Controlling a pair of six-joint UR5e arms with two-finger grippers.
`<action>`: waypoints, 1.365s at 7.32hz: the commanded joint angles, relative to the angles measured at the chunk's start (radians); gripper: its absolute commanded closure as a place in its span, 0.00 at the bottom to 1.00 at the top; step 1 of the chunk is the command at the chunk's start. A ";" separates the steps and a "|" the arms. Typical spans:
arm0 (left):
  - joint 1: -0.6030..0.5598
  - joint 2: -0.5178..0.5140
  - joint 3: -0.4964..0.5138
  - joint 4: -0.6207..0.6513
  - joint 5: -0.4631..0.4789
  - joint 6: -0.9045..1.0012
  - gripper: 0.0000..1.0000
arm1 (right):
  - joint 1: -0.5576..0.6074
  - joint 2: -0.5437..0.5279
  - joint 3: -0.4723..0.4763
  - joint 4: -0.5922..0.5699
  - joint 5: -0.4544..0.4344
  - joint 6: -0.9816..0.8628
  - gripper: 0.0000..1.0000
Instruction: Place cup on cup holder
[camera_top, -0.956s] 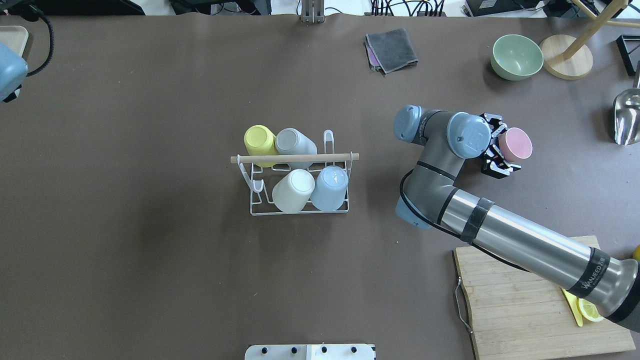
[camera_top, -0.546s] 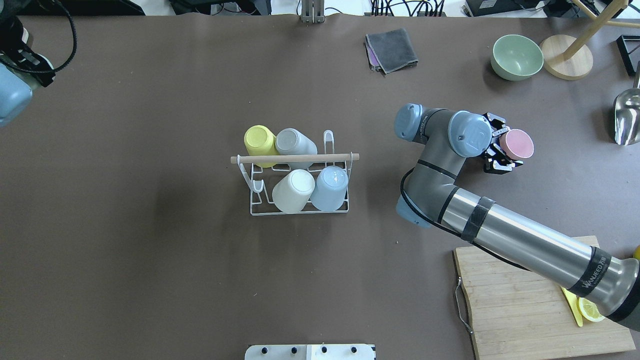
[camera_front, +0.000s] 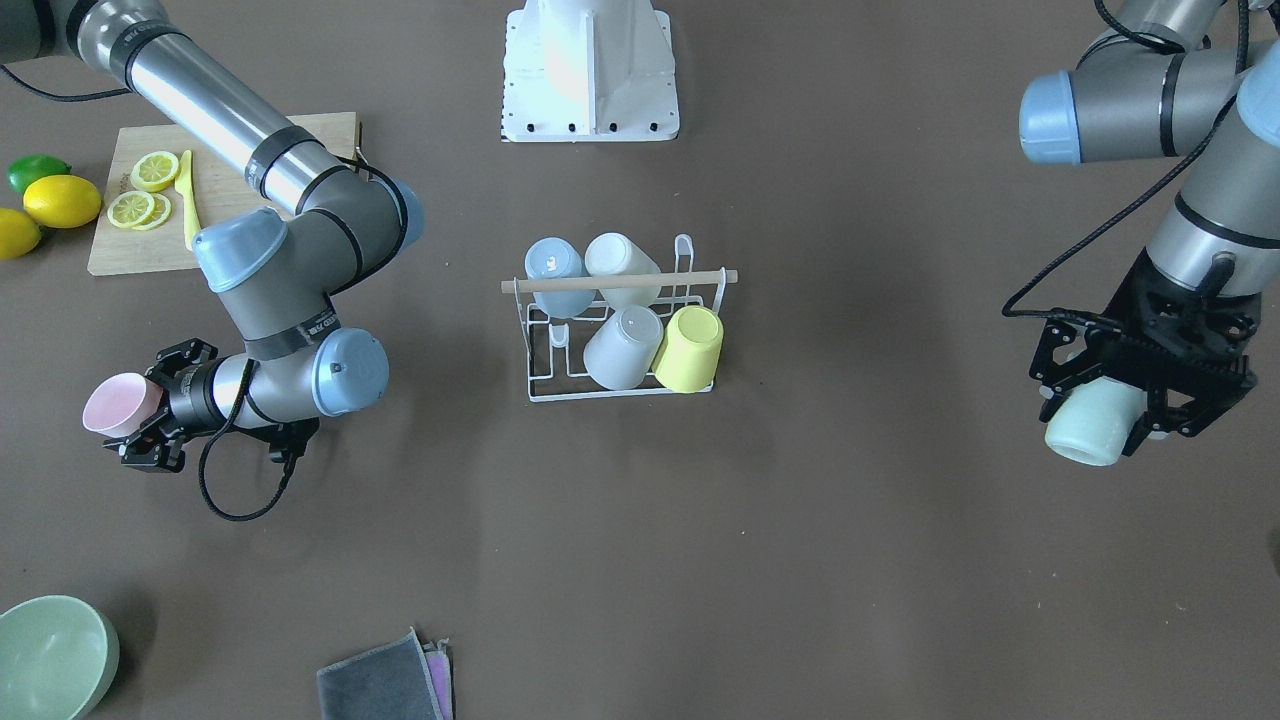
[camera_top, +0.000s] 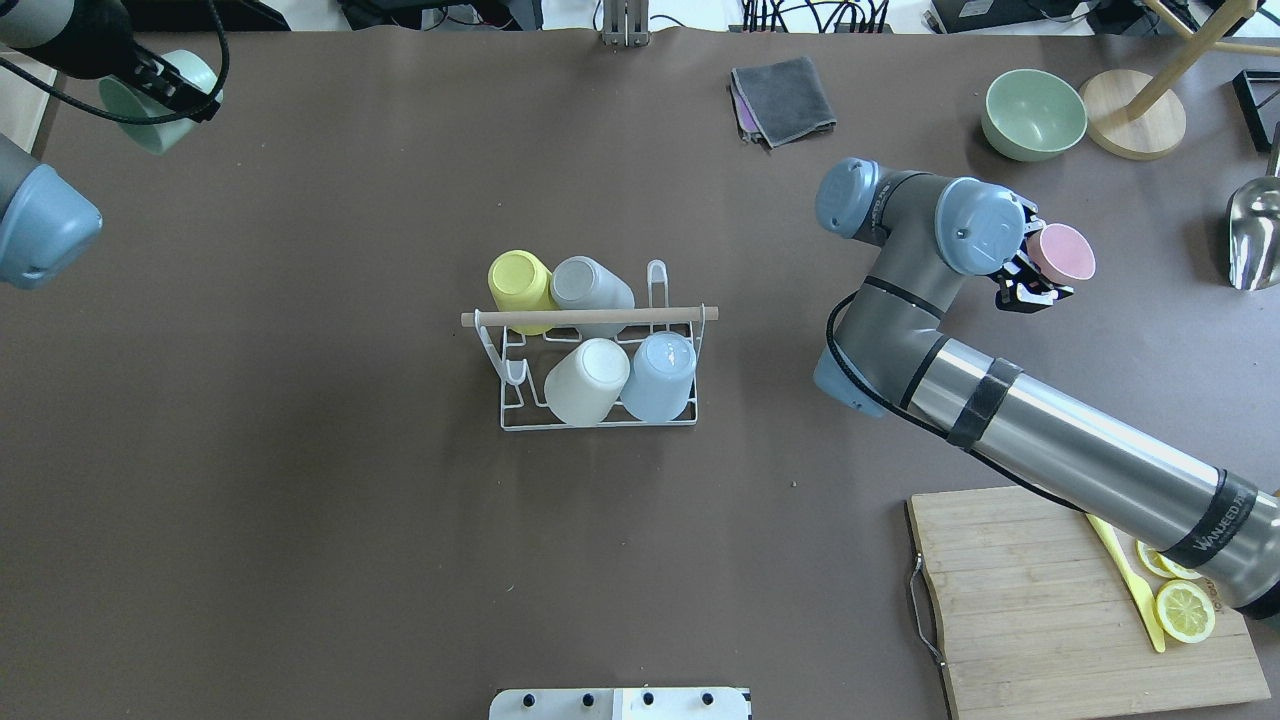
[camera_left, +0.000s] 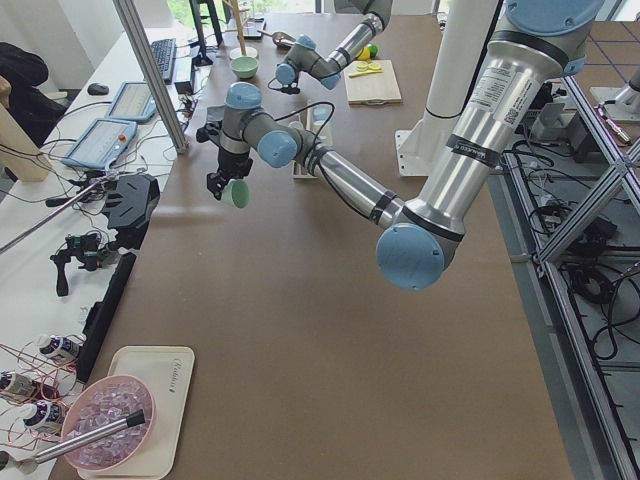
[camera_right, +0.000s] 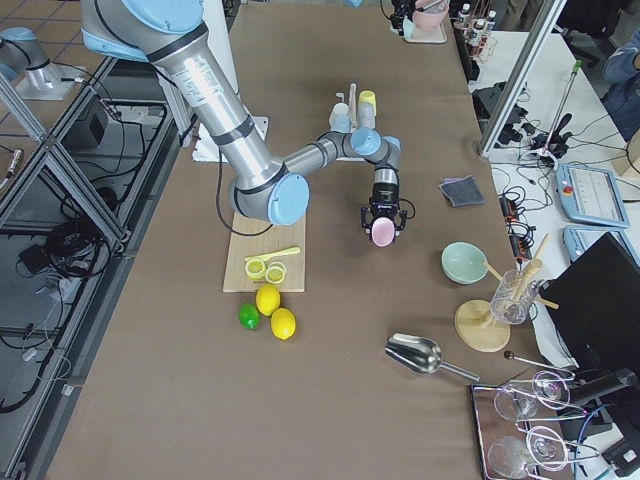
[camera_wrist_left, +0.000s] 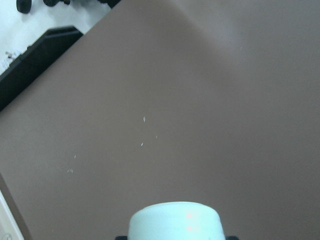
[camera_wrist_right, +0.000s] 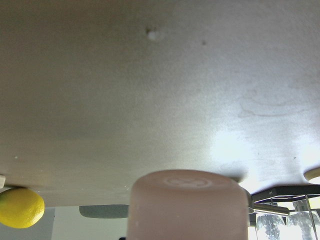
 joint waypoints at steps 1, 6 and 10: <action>0.009 0.000 0.000 -0.282 0.000 -0.130 1.00 | 0.084 -0.064 0.155 -0.001 0.049 -0.026 1.00; 0.430 0.118 -0.015 -0.983 0.610 -0.316 1.00 | 0.299 -0.234 0.416 0.103 0.409 -0.052 1.00; 0.578 0.115 -0.028 -1.199 0.880 -0.281 1.00 | 0.372 -0.308 0.500 0.201 0.614 -0.044 1.00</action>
